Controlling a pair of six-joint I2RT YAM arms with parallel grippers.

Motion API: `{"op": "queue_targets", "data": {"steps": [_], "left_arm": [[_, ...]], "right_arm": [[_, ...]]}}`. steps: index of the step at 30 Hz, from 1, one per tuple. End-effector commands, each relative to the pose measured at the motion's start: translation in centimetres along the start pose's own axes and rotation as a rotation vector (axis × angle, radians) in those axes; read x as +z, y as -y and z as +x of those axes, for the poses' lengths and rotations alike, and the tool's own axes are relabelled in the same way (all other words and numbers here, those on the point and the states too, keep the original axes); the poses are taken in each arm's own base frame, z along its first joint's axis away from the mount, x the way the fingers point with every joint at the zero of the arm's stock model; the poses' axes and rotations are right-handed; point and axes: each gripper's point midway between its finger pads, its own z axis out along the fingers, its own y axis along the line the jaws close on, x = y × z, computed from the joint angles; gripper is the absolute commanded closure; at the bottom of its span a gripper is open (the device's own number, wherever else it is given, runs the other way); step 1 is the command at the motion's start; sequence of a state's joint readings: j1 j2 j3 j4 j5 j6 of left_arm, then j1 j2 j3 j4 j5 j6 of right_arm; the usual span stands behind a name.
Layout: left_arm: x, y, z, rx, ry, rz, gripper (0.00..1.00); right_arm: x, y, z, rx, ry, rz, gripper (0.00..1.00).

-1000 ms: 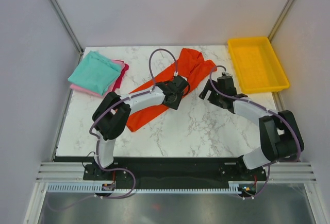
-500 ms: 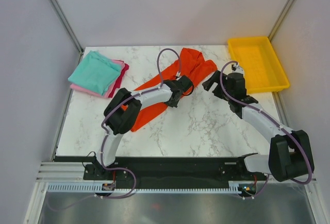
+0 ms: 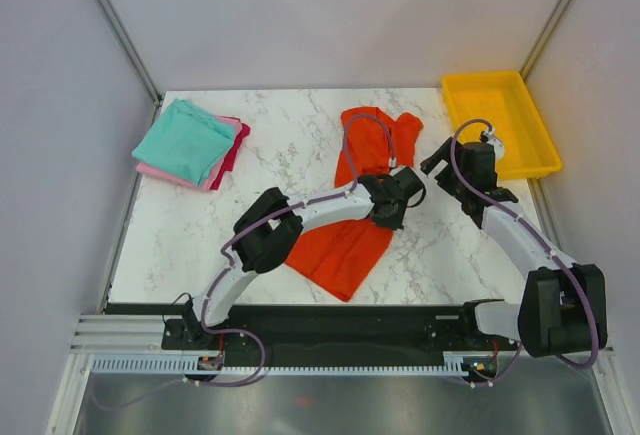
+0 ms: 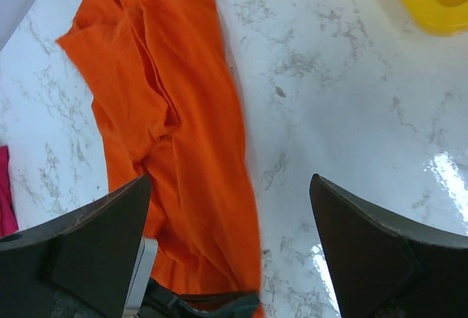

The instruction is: Fold and stack the t-shirts

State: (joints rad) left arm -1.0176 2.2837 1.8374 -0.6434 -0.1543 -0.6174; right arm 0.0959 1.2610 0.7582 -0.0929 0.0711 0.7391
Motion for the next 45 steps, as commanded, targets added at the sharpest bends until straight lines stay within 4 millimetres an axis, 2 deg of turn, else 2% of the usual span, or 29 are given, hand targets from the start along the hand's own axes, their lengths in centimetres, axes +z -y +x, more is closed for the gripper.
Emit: {"op": "queue_targets", "data": {"steps": [1, 3, 4, 5, 6, 7, 8, 9, 11, 12, 13, 14, 15, 16, 17, 18, 20, 21, 23, 25, 28, 29, 31, 32, 33, 36, 39, 41, 45], "left_arm": [[1.1, 6.0, -2.2, -0.251, 0.031, 0.224, 0.92], [0.2, 7.7, -3.0, -0.276, 0.043, 0.292, 0.75], [-0.4, 7.9, -3.1, -0.268, 0.055, 0.295, 0.67], [-1.0, 7.6, -3.4, -0.257, 0.091, 0.269, 0.52], [-2.9, 6.8, -3.5, -0.24, 0.116, 0.256, 0.37], [-3.8, 6.1, -3.3, -0.239, 0.131, 0.24, 0.29], [-4.4, 5.1, -3.1, -0.235, 0.149, 0.213, 0.27], [-6.5, 3.8, -2.7, -0.219, 0.164, 0.206, 0.27], [-8.4, 2.5, -2.4, -0.201, 0.19, 0.191, 0.27], [-8.4, 1.1, -0.8, -0.176, 0.171, 0.165, 0.27], [-11.1, 0.7, -1.5, -0.178, 0.212, 0.19, 0.27], [-11.8, -0.2, -1.2, -0.175, 0.222, 0.183, 0.27], [-11.4, -1.9, 0.5, -0.158, 0.196, 0.149, 0.27], [-13.4, -2.5, 0.3, -0.167, 0.227, 0.17, 0.27], [-13.6, -3.6, 0.8, -0.171, 0.221, 0.162, 0.27], [-13.0, -5.2, 2.8, -0.17, 0.188, 0.134, 0.27], [-14.1, -7.1, 3.6, -0.197, 0.201, 0.126, 0.27], [-13.3, -8.7, 5.7, -0.209, 0.167, 0.093, 0.28], [-13.2, -10.3, 7.3, -0.241, 0.168, 0.091, 0.29], [-12.8, -11.0, 8.4, -0.256, 0.157, 0.086, 0.29], [-11.8, -11.7, 10.5, -0.27, 0.103, 0.072, 0.3], [-11.3, -11.8, 11.4, -0.277, 0.085, 0.079, 0.31], [-10.7, -11.8, 12.4, -0.283, 0.06, 0.089, 0.32], [-10.3, -12.2, 13.5, -0.287, 0.04, 0.085, 0.33], [-10.3, -12.1, 13.5, -0.29, 0.046, 0.098, 0.34], [-9.9, -12.6, 14.6, -0.293, 0.034, 0.099, 0.38], [-9.5, -12.7, 15.8, -0.29, 0.01, 0.111, 0.48], [-9.2, -12.6, 16.4, -0.294, 0.002, 0.13, 0.58], [-8.7, -11.7, 17.5, -0.296, -0.02, 0.203, 0.66]], "right_arm": [[0.0, 1.4, -1.7, 0.037, 0.056, 0.064, 0.02], [0.6, 2.3, -1.4, 0.043, 0.045, 0.091, 0.02], [0.8, 2.5, -1.3, 0.045, 0.039, 0.099, 0.02], [1.0, 2.9, -1.4, 0.05, 0.04, 0.11, 0.02], [1.4, 3.3, -1.1, 0.057, 0.029, 0.121, 0.02], [1.6, 3.2, -1.1, 0.06, 0.024, 0.11, 0.02], [1.7, 3.2, -1.0, 0.064, 0.016, 0.107, 0.02], [1.9, 3.2, -1.0, 0.065, 0.011, 0.103, 0.02], [1.9, 2.9, -0.9, 0.06, 0.001, 0.088, 0.02], [1.9, 2.9, -0.5, 0.057, -0.009, 0.08, 0.02], [2.0, 2.6, -0.4, 0.053, -0.015, 0.062, 0.03], [1.9, 2.3, 0.0, 0.047, -0.034, 0.037, 0.05], [1.9, 2.6, 0.7, 0.045, -0.051, 0.036, 0.05], [1.8, 2.3, 1.4, 0.045, -0.077, 0.014, 0.06], [1.6, 2.2, 2.3, 0.039, -0.106, 0.002, 0.08], [1.2, 2.5, 3.3, 0.024, -0.129, 0.008, 0.08], [0.3, 2.6, 5.7, -0.014, -0.189, 0.012, 0.08], [-0.5, 3.0, 6.6, -0.036, -0.194, 0.018, 0.09], [-1.9, 2.9, 8.6, -0.073, -0.224, 0.016, 0.09], [-2.8, 3.4, 9.0, -0.079, -0.196, 0.027, 0.09], [-2.9, 3.3, 8.3, -0.086, -0.173, 0.032, 0.13], [-2.6, 2.6, 7.4, -0.092, -0.158, 0.027, 0.13], [-1.5, 2.9, 7.3, -0.128, -0.172, 0.066, 0.14], [-1.0, 2.1, 6.3, -0.136, -0.158, 0.065, 0.15], [0.0, 2.5, 6.8, -0.151, -0.181, 0.091, 0.15], [2.1, 1.5, 6.5, -0.192, -0.195, 0.071, 0.16], [4.6, 0.3, 6.0, -0.199, -0.187, 0.057, 0.16], [6.3, -0.2, 5.7, -0.198, -0.199, 0.065, 0.16], [9.3, -1.0, 5.8, -0.186, -0.228, 0.064, 0.18]]}}
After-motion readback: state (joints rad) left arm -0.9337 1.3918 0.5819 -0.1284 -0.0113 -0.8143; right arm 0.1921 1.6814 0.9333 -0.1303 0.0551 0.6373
